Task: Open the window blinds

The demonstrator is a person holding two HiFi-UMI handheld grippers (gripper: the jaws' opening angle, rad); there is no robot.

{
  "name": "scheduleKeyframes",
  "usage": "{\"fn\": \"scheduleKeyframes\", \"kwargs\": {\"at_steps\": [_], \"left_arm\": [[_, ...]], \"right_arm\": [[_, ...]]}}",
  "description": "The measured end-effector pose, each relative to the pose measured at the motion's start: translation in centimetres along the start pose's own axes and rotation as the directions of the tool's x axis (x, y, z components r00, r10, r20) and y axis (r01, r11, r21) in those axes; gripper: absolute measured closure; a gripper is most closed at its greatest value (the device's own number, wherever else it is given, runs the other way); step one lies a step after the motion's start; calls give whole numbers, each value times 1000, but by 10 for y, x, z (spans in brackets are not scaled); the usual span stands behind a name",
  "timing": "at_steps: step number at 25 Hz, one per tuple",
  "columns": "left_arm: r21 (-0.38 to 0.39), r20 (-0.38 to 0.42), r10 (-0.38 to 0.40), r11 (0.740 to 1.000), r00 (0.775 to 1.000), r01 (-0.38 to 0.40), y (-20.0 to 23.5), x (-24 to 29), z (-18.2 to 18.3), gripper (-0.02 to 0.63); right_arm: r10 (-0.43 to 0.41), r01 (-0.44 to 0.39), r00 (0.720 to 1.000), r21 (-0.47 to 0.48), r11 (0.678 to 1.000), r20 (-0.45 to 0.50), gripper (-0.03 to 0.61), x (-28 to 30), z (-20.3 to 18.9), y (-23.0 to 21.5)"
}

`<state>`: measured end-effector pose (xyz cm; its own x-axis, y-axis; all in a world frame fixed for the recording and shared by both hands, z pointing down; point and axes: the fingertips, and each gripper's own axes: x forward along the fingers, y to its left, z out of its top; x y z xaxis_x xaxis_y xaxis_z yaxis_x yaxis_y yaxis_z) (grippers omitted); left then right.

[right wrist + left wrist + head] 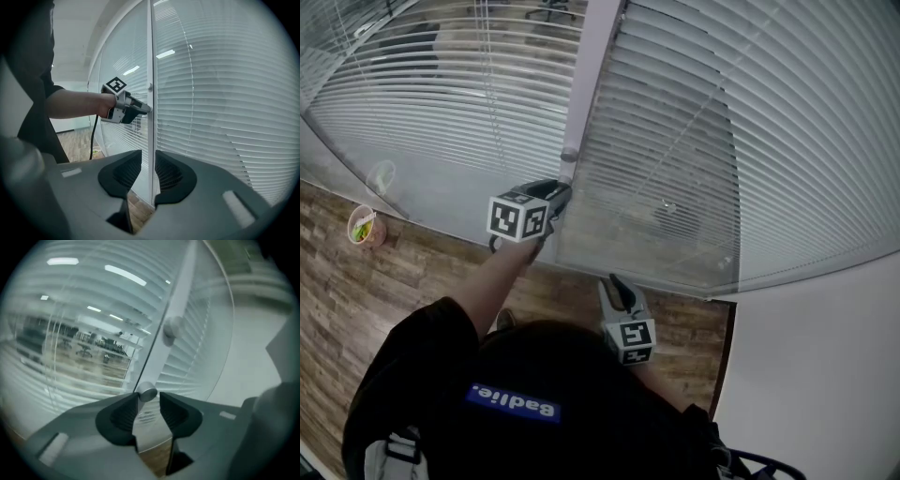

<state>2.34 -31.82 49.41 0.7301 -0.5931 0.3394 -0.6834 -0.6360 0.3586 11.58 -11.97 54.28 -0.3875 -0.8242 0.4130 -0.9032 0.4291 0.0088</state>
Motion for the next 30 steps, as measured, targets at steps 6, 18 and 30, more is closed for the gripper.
{"fn": "scheduleKeyframes", "kwargs": {"at_steps": [6, 18, 30], "left_arm": [[-571, 252, -158, 773, 955, 278, 4, -5, 12, 449], [-583, 206, -119, 782, 971, 219, 8, -3, 11, 491], [19, -68, 92, 996, 993, -91, 3, -1, 7, 488]], "right_arm": [[10, -10, 1000, 12, 1000, -18, 480, 0, 1, 2], [2, -2, 1000, 1, 1000, -16, 488, 0, -2, -3], [-16, 16, 1000, 9, 1000, -19, 518, 0, -2, -5]]}}
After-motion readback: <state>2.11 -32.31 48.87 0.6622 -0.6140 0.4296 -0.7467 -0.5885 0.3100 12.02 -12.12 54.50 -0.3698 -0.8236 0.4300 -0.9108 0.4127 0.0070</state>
